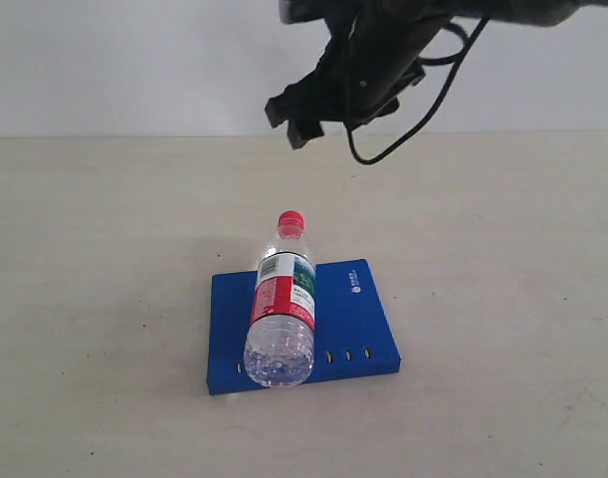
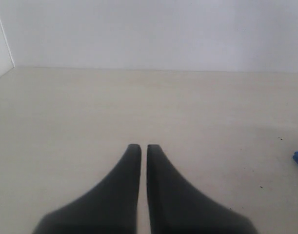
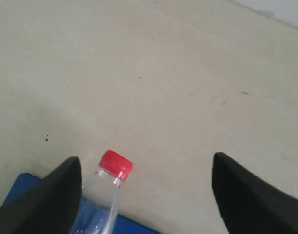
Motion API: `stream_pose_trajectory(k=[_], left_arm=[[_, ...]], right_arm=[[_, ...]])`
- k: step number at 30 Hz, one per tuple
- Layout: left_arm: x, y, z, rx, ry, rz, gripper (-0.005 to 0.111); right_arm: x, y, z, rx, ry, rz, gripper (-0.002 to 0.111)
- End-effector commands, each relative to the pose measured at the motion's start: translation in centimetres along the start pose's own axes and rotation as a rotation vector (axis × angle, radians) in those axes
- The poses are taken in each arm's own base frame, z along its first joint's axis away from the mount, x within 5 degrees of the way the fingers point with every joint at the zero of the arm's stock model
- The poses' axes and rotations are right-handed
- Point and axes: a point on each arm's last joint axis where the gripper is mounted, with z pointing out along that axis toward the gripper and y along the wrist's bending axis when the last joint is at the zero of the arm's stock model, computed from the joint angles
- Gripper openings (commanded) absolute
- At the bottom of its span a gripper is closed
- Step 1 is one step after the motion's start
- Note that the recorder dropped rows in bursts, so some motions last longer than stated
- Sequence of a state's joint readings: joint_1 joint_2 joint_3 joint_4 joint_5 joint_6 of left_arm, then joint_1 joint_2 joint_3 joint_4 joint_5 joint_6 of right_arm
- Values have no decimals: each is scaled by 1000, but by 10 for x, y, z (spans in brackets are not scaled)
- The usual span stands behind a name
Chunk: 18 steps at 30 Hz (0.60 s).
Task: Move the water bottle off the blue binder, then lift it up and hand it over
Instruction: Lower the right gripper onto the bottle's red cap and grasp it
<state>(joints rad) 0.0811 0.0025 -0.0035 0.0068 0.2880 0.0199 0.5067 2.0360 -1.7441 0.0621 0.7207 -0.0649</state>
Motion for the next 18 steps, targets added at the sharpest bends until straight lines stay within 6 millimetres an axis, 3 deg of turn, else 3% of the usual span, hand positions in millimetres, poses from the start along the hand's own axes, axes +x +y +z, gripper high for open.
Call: stream_pose_trajectory(k=[1, 7, 16, 18], left_arm=[[1, 0, 0, 6, -2, -1, 4], [1, 0, 0, 6, -2, -1, 4], [1, 0, 0, 6, -2, -1, 4], [1, 0, 0, 6, -2, -1, 4]], right_arm=[[11, 5, 40, -11, 40, 65, 71], [22, 6, 95, -31, 136, 176, 70], [34, 12, 126, -69, 258, 216, 69], [35, 12, 124, -71, 277, 219, 59]])
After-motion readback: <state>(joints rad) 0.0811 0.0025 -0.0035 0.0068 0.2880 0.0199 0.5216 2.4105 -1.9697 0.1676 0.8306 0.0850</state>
